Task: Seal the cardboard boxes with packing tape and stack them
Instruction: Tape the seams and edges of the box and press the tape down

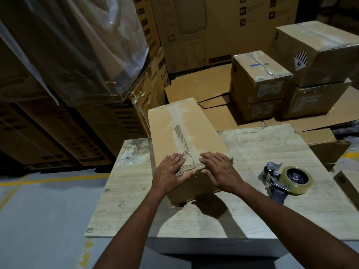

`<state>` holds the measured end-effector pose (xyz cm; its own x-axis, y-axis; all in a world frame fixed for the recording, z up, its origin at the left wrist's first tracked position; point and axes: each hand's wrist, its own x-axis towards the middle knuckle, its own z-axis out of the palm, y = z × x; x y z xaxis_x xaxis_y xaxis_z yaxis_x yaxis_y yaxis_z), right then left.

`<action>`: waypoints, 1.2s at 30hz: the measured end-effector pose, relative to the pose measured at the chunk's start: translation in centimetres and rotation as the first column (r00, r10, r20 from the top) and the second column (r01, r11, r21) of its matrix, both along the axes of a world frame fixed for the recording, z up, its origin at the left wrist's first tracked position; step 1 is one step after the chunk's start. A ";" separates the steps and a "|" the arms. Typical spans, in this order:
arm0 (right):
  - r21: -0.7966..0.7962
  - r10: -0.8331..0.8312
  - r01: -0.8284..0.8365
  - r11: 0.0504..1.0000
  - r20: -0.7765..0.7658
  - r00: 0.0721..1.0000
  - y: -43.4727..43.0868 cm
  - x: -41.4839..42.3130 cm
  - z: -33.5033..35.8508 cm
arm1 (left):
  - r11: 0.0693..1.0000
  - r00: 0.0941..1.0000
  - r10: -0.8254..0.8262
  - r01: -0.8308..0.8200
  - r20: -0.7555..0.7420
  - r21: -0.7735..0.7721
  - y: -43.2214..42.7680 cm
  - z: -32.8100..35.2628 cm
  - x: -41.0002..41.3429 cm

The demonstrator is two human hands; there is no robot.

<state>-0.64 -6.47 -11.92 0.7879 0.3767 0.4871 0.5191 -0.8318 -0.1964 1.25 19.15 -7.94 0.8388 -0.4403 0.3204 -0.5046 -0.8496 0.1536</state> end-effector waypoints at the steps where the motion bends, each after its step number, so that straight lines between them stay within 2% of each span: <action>1: 0.018 -0.014 0.014 1.000 0.012 1.000 0.3 0.0 0.0 | 1.000 1.000 -0.006 0.006 -0.001 -0.004 0.0 0.0 0.0; 5: 0.049 -0.075 0.072 0.996 0.071 0.995 1.3 0.1 -0.3 | 0.999 0.998 -0.038 0.039 0.045 -0.017 0.3 -0.6 0.5; 13: 0.024 -0.027 0.025 0.999 0.092 0.995 0.8 0.1 -0.1 | 0.996 0.993 -0.087 0.087 0.079 0.005 0.6 -1.0 0.7; 19: 0.041 -0.015 0.014 0.999 0.009 1.000 0.5 -0.2 0.2 | 0.996 0.996 -0.092 0.092 0.021 0.019 0.8 -0.3 0.2; 24: 0.096 -0.072 0.065 0.993 0.069 0.995 1.6 0.0 0.3 | 0.999 0.999 -0.045 0.044 0.012 0.015 0.5 -0.2 0.1; 32: -0.002 -0.029 0.029 1.000 0.030 0.999 0.7 -0.3 0.2 | 0.997 0.998 -0.057 0.058 -0.011 0.055 0.6 -0.5 0.4; 36: 0.080 -0.057 0.054 0.995 0.037 0.998 1.3 -0.5 0.7 | 0.994 0.994 -0.102 0.103 -0.027 0.040 1.0 -0.2 0.2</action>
